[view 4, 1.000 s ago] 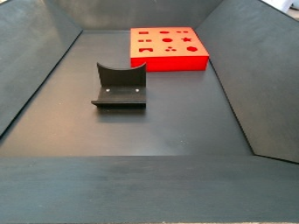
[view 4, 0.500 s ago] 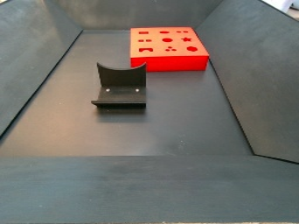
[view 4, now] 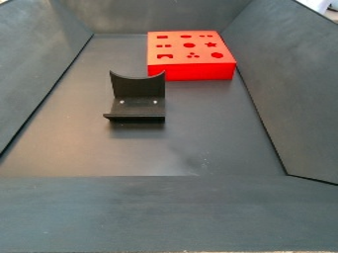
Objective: Pick up the double-square object. Move up. Move to above the board. Insert the double-square object.
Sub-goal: Move to above the board, then insert the double-square object.
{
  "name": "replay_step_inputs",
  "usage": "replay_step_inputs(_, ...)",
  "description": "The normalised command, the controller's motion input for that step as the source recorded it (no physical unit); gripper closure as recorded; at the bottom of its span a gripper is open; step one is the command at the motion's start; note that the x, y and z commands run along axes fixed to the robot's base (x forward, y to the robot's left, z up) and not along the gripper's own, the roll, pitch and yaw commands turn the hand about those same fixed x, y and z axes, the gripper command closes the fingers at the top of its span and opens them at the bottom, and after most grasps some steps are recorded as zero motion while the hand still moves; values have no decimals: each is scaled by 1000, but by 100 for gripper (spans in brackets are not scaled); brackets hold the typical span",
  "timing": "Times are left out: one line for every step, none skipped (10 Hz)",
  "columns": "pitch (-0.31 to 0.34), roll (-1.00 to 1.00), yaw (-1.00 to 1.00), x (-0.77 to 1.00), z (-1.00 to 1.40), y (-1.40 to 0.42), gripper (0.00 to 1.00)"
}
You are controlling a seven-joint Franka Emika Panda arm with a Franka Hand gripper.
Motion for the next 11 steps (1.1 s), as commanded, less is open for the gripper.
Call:
replay_step_inputs(83, 5, 9, 243, 2, -1000, 100)
replay_step_inputs(91, -2, 12, 258, 2, -1000, 100)
replay_step_inputs(97, -1, 5, 274, 6, -1000, 100)
replay_step_inputs(102, -6, 6, 284, 11, -1000, 100)
replay_step_inputs(110, 10, 9, 279, 16, -885, 100)
replay_step_inputs(114, 16, 9, 220, 22, -622, 100)
replay_step_inputs(118, 30, 2, 141, 23, -295, 100)
replay_step_inputs(102, 32, 4, 95, 27, -171, 100)
replay_step_inputs(0, 0, 0, 0, -54, 0, 100)
replay_step_inputs(0, 30, 0, 66, -226, 0, 100)
replay_step_inputs(0, 81, -60, 306, -489, 0, 100)
